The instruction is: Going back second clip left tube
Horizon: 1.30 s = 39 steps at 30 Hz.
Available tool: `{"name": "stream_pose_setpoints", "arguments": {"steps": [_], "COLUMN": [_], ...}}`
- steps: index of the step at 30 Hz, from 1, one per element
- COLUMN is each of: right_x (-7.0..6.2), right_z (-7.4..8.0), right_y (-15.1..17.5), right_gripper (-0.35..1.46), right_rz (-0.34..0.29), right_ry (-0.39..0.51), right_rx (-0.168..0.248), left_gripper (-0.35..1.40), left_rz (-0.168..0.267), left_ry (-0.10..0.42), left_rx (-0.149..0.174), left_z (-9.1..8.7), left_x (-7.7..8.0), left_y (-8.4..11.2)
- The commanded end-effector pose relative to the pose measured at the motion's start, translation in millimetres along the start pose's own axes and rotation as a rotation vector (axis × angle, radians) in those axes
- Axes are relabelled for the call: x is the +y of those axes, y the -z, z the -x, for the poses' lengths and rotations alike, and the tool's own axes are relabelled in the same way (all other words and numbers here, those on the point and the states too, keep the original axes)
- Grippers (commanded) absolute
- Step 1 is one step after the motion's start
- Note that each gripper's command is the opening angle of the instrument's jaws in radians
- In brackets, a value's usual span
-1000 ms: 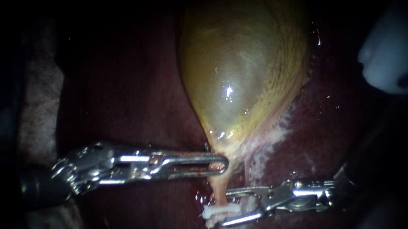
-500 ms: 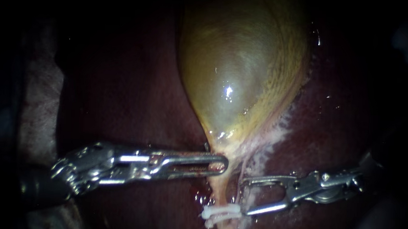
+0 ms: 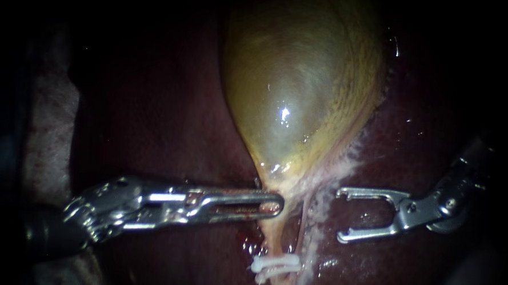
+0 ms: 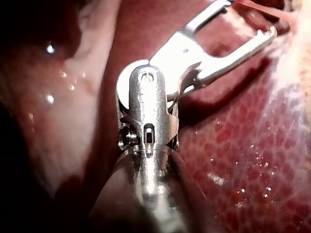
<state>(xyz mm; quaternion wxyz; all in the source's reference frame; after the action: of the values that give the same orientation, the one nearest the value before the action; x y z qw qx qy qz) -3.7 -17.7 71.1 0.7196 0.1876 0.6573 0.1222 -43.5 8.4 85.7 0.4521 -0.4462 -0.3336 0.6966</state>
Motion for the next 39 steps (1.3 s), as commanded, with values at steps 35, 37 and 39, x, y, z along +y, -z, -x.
{"name": "stream_pose_setpoints", "arguments": {"steps": [35,37,39], "right_x": [0.0,0.0,0.0], "right_z": [-0.1,0.0,0.0], "right_y": [-0.3,-0.4,-0.5], "right_gripper": [0.50,0.50,0.50], "right_rz": [0.007,0.007,0.008], "right_ry": [-0.001,-0.001,-0.001], "right_rx": [0.004,0.004,0.004], "left_gripper": [-0.35,-0.35,-0.35], "left_rz": [-0.020,-0.020,-0.019], "left_ry": [-0.028,-0.028,-0.029], "left_rx": [0.013,0.013,0.012], "left_z": [2.0,1.9,1.9], "left_x": [-4.9,-5.0,-5.2], "left_y": [-6.8,-6.9,-7.0]}}
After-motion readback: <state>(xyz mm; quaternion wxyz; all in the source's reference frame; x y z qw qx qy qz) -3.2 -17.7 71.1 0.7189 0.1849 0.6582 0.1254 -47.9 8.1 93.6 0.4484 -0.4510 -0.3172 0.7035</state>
